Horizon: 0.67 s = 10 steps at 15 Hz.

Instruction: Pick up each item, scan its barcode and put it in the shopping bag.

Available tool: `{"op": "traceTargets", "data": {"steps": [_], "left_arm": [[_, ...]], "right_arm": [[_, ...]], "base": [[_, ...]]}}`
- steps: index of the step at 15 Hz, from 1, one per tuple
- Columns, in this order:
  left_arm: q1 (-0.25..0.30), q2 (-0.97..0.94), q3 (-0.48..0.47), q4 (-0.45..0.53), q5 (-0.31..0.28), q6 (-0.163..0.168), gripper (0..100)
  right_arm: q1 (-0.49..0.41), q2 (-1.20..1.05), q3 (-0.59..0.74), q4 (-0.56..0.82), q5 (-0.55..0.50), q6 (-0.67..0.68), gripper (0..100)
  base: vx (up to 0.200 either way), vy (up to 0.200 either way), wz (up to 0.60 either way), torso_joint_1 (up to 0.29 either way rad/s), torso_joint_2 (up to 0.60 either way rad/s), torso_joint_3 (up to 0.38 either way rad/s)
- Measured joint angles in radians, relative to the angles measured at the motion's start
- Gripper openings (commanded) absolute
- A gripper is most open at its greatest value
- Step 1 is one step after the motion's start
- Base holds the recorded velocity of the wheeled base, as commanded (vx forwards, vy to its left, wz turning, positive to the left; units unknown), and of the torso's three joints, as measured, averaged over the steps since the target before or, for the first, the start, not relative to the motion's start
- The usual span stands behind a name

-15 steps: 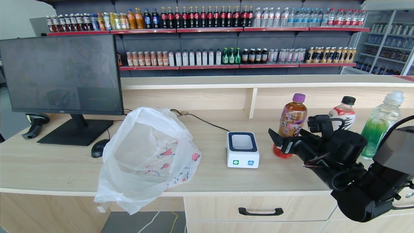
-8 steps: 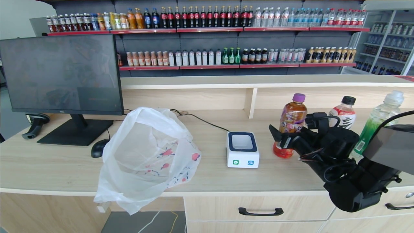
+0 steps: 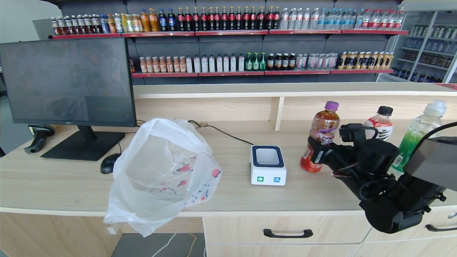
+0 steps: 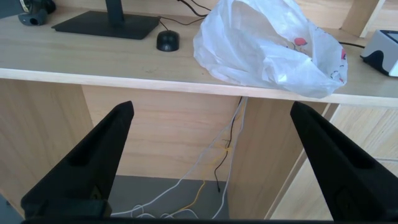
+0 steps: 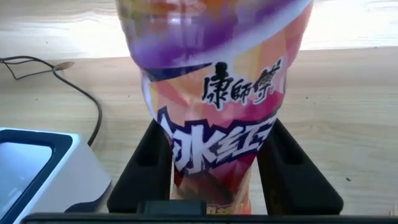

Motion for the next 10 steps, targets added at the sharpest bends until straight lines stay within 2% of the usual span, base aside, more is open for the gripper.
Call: {"op": "traceTargets", "data": {"steps": [10], "left_arm": [[0.0, 0.0, 0.0, 0.0, 0.0, 0.0, 100]], "right_arm": [[-0.023, -0.092, 0.016, -0.006, 0.0, 0.008, 0]], "base": [[0.0, 0.0, 0.0, 0.0, 0.0, 0.0]]}}
